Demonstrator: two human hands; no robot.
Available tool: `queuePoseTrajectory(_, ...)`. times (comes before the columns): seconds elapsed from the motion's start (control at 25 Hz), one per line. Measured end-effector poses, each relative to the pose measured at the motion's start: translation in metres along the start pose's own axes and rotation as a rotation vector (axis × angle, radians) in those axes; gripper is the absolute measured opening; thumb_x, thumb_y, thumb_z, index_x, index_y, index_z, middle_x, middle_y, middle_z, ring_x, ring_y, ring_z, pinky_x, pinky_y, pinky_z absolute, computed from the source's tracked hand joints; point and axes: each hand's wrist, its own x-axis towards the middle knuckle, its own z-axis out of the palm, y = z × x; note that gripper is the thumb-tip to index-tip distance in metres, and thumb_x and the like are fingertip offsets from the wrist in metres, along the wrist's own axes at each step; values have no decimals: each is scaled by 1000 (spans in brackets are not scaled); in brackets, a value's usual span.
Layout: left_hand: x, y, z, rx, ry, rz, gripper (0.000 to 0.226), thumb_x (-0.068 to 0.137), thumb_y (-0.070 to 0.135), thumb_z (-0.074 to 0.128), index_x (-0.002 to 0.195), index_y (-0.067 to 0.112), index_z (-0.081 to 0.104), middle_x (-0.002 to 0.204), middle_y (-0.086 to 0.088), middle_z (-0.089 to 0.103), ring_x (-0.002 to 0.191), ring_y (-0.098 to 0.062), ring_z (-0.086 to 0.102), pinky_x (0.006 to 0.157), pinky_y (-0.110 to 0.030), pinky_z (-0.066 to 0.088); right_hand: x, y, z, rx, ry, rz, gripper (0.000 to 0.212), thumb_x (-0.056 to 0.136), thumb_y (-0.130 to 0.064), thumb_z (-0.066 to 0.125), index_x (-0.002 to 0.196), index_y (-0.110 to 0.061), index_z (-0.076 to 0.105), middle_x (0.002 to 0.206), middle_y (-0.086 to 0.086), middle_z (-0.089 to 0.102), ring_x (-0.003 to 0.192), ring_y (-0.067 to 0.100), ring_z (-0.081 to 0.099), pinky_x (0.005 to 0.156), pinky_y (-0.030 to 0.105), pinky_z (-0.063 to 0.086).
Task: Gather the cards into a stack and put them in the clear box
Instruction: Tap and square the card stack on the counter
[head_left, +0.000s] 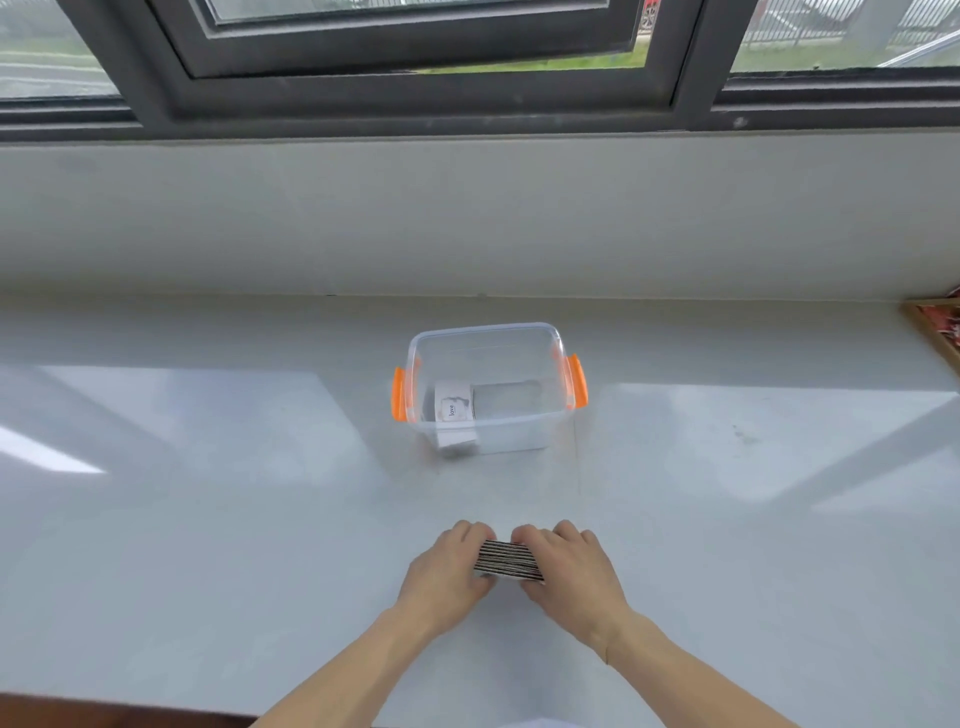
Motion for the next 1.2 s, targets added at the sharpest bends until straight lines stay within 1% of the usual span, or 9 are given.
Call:
queuePoseTrajectory(0.12, 2, 1, 5, 36, -14, 15, 28, 88, 31, 55, 113, 30, 43, 115, 9, 50, 108, -15, 50, 76, -38, 50, -2, 3, 1, -21, -21, 1, 34, 84, -41, 57, 115, -32, 46, 103, -12, 61, 99, 23, 48, 78, 35, 35)
queuePoseTrajectory(0.36, 4, -1, 9, 100, -12, 33, 28, 90, 34, 53, 114, 23, 43, 117, 3, 47, 105, -20, 51, 73, -39, 49, 1, 3, 9, -68, -28, 22, 35, 84, -46, 58, 114, -30, 48, 103, -7, 60, 96, 25, 49, 74, 35, 36)
queuePoseTrajectory(0.52, 8, -8, -1, 76, 14, 39, 29, 89, 37, 54, 114, 26, 45, 117, 7, 49, 108, -16, 50, 77, -39, 49, 13, 1, -1, -96, 17, -23, 35, 80, -46, 62, 110, -30, 53, 97, -7, 62, 91, 25, 52, 71, 35, 39)
queuePoseTrajectory(0.72, 8, -21, -12, 12, 171, 18, 36, 83, 29, 56, 117, 28, 44, 118, 12, 49, 108, -14, 49, 77, -34, 49, 27, -13, -7, -137, 119, -42, 39, 64, -44, 78, 96, -29, 60, 83, -10, 62, 73, 21, 56, 60, 34, 45)
queuePoseTrajectory(0.8, 6, -21, -4, 51, 169, -1, 40, 82, 26, 53, 121, 25, 42, 121, 9, 49, 109, -17, 47, 83, -33, 45, 26, -14, 0, -145, 113, -46, 36, 66, -42, 77, 94, -27, 60, 81, -10, 61, 71, 21, 55, 60, 33, 45)
queuePoseTrajectory(0.92, 5, -19, 14, 177, 151, -2, 38, 81, 24, 49, 119, 24, 42, 120, 7, 50, 112, -20, 43, 88, -31, 40, 20, -15, 14, -177, 94, -11, 31, 66, -35, 78, 89, -23, 60, 79, -7, 59, 70, 22, 53, 58, 33, 45)
queuePoseTrajectory(1.0, 6, -20, 18, 187, 157, -20, 37, 79, 24, 49, 116, 25, 43, 118, 8, 51, 111, -20, 42, 88, -31, 39, 21, -17, 16, -185, 112, 28, 32, 64, -32, 78, 88, -21, 59, 81, -6, 59, 73, 24, 55, 65, 37, 48)
queuePoseTrajectory(1.12, 10, -22, 17, 190, 144, -37, 37, 79, 26, 48, 116, 25, 43, 118, 8, 50, 112, -21, 42, 90, -32, 38, 24, -21, 17, -219, 110, 17, 45, 61, -39, 78, 98, -21, 60, 96, -4, 63, 89, 26, 59, 87, 50, 50)
queuePoseTrajectory(1.2, 13, -21, 16, 156, 127, -41, 42, 78, 27, 49, 120, 25, 42, 120, 8, 49, 116, -21, 42, 93, -32, 35, 25, -22, 19, -204, 103, -4, 41, 66, -38, 77, 99, -22, 59, 93, -5, 61, 85, 25, 58, 84, 45, 51)
